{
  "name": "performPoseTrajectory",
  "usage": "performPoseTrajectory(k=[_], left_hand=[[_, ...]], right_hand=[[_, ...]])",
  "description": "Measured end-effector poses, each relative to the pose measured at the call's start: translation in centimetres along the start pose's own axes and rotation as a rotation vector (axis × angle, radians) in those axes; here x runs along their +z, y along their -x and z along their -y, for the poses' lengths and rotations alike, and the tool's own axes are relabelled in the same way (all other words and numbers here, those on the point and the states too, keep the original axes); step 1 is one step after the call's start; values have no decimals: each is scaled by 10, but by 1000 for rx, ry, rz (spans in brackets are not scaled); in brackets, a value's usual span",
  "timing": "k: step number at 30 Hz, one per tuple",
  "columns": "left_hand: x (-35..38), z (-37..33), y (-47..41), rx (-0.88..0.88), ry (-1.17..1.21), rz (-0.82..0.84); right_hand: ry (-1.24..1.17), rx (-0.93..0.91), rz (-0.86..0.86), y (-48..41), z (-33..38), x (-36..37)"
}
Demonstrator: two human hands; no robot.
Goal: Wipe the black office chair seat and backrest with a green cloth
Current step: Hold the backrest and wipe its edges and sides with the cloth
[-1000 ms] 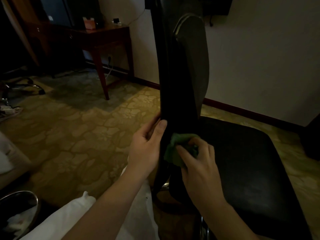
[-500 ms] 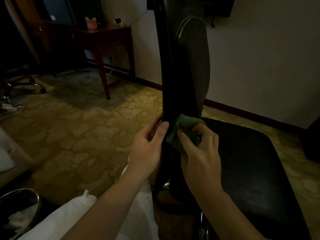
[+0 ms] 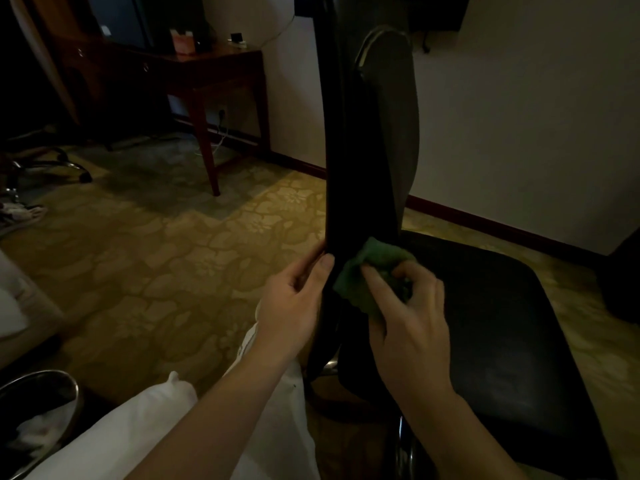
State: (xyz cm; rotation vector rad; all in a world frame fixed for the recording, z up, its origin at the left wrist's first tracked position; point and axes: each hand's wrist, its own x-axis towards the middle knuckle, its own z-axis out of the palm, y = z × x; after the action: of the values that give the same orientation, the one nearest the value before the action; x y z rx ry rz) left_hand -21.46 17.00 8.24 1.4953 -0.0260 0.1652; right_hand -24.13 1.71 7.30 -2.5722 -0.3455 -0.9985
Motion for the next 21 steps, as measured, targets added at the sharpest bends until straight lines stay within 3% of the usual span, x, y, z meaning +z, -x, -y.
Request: performPoseTrajectory(k=[6, 17, 21], left_hand=[[1, 3, 4, 7, 35, -3], [0, 7, 2, 0, 34, -4], [-1, 11, 2, -16, 16, -7]], right_hand=[[-10, -10, -116, -36, 6, -15], [51, -60, 145, 35, -24, 33], [1, -31, 128, 31, -24, 25]])
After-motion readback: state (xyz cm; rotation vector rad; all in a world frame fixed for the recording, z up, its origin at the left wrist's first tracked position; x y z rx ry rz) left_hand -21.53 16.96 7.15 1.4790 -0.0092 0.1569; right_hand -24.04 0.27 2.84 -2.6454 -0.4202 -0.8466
